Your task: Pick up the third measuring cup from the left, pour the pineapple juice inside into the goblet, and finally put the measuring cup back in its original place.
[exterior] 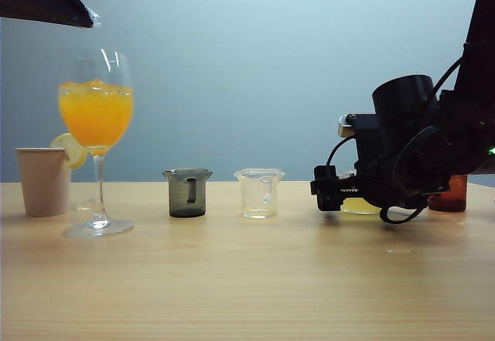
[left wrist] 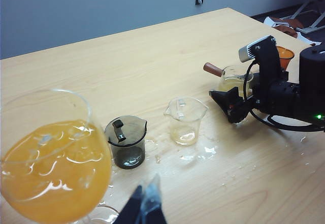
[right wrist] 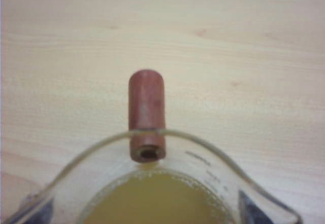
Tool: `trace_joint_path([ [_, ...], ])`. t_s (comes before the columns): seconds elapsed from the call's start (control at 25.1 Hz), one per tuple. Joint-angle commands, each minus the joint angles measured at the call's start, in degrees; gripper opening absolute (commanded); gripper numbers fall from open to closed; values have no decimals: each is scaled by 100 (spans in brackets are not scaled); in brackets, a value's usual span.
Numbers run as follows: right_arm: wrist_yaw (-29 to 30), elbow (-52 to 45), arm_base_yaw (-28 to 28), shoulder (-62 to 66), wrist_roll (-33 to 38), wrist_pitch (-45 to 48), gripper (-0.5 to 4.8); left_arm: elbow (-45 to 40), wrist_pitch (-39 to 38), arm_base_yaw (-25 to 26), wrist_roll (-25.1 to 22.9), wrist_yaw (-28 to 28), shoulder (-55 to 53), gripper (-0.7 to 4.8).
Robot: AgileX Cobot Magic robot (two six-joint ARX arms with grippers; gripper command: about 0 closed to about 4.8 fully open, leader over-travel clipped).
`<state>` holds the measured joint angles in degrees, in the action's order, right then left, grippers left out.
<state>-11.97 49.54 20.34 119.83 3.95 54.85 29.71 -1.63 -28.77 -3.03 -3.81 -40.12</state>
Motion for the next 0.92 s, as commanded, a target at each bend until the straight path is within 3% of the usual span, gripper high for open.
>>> trace_joint_path([
  [0.04,-20,11,-2,-13,-11,-63,479,24,50,9,-20,17,7,-5],
  [0.12,-37,11,-2,-13,-9,-22,479,26,46,9,-20,17,7,-5],
  [0.24,-116,13,-2,-13,-7,-13,373,26,48,9,-20,17,7,-5],
  [0.36,-120,11,-2,-13,-9,-20,301,26,48,9,-20,17,9,-5],
  [0.68,-96,11,-2,-50,-9,184,302,26,50,9,-20,39,11,-5],
  [0.8,-74,11,0,-306,-13,120,302,31,42,9,0,492,17,-5],
  [0.92,-33,11,0,-592,-15,-175,302,31,2,9,0,531,33,-5],
])
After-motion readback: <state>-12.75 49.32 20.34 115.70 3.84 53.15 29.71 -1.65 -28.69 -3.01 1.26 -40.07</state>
